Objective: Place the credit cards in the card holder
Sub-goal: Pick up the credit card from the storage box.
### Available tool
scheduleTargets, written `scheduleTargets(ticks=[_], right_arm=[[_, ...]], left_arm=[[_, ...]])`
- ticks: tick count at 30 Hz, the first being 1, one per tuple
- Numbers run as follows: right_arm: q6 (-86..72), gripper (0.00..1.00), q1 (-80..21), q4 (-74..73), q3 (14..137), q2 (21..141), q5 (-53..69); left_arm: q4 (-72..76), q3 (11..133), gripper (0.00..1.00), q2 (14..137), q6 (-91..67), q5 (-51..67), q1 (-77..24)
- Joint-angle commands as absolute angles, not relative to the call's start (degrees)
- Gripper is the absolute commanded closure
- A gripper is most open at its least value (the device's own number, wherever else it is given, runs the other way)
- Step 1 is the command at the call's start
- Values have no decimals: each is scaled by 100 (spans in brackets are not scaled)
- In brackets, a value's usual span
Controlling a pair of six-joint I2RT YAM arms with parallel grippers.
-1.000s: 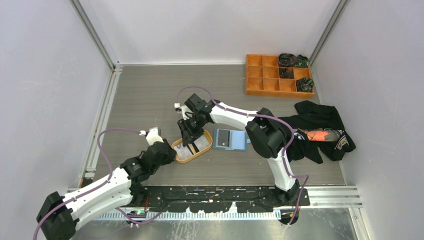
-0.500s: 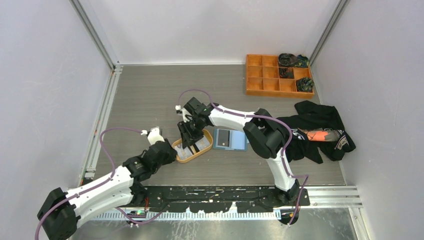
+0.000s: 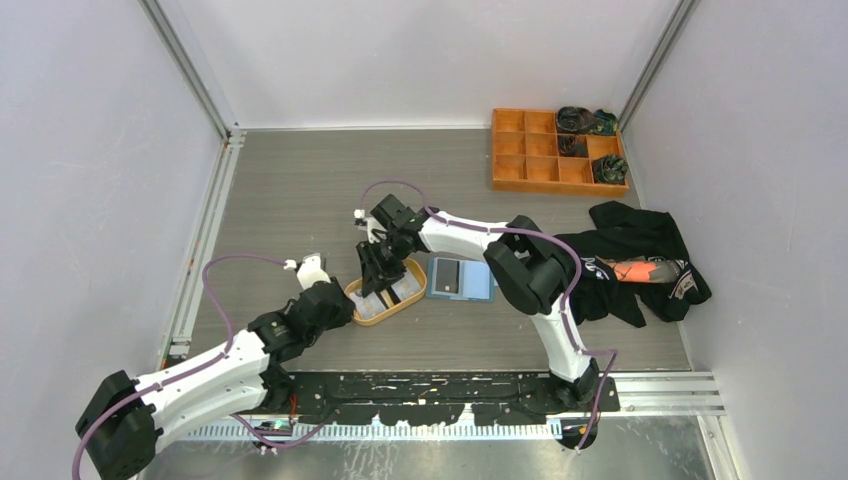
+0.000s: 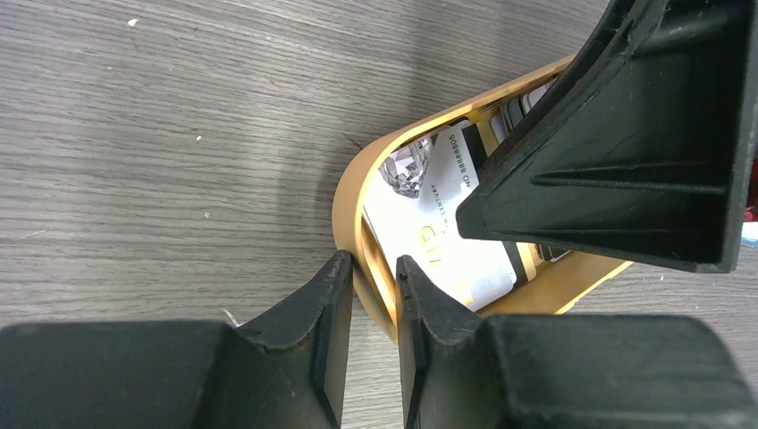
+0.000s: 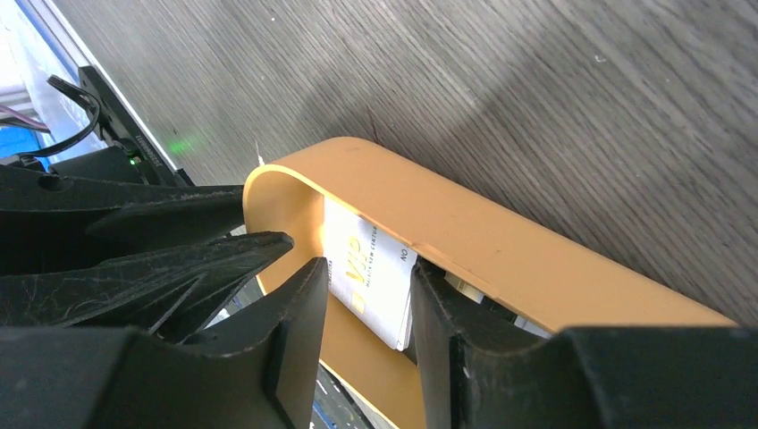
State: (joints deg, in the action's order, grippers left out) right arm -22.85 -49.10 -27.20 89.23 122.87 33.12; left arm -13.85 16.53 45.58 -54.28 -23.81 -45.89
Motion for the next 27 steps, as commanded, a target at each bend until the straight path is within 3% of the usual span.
scheduleTargets(ticks=[1,13,27], right_arm=[[-2629,57,-5025,-2298,8873,12208,3910],[-2626,65,-5001,-2251,8824,11833,4090],[-2529,66,-5001,-2361,8815,11843,3931]], left_arm=[[-922,1669,76,4557,-5536,-2301,-4614],[-986,1679,76,4505,-5546,-2333,-4610],[-1020,1671,76,4469,-5555,-2338,-4614]])
